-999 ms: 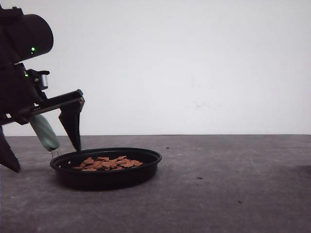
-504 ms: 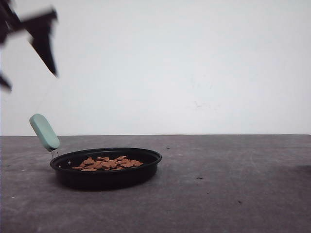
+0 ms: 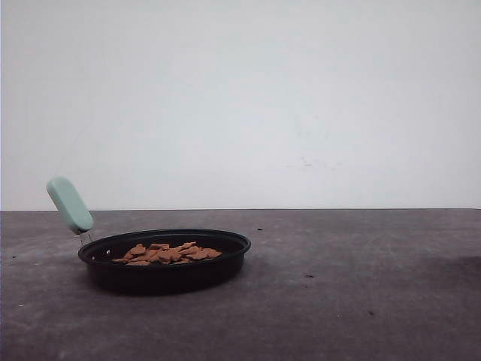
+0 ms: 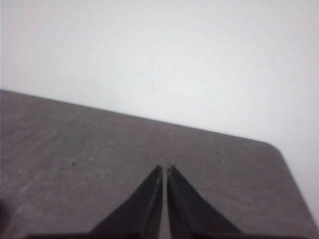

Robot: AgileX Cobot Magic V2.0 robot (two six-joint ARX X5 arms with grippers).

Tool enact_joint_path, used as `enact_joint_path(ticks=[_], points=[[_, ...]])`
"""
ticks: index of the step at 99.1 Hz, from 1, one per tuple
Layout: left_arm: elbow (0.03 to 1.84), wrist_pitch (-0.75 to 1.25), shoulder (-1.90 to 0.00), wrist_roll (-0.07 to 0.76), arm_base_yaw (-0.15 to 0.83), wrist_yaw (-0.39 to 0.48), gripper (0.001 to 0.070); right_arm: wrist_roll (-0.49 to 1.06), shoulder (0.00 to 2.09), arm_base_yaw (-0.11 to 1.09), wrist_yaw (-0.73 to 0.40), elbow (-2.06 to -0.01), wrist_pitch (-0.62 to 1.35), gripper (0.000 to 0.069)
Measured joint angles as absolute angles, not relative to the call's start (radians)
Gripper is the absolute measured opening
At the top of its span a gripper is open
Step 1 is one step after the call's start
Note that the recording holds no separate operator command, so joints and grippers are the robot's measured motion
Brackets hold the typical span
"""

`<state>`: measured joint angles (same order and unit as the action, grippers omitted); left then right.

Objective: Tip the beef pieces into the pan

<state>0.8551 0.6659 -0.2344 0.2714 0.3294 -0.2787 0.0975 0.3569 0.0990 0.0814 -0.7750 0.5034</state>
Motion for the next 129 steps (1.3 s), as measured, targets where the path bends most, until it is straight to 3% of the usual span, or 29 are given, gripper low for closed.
enact_joint_path(ticks=[34,107,129], points=[[0.855,0.781,-0.064,0.257,0.329,-0.292,0.0025,0.089,0.354,0.099,0.088,-0.773,0.505,0.0012],[0.855,0.781,-0.059,0.255,0.329,-0.292,0.0025,0.089,0.308,0.107,0.078,-0.767,0.5,0.0012],[0.855,0.781,-0.059,0.255,0.329,-0.292,0.0025,0.081,0.11,0.125,-0.082,-0.514,0.411,0.0012]])
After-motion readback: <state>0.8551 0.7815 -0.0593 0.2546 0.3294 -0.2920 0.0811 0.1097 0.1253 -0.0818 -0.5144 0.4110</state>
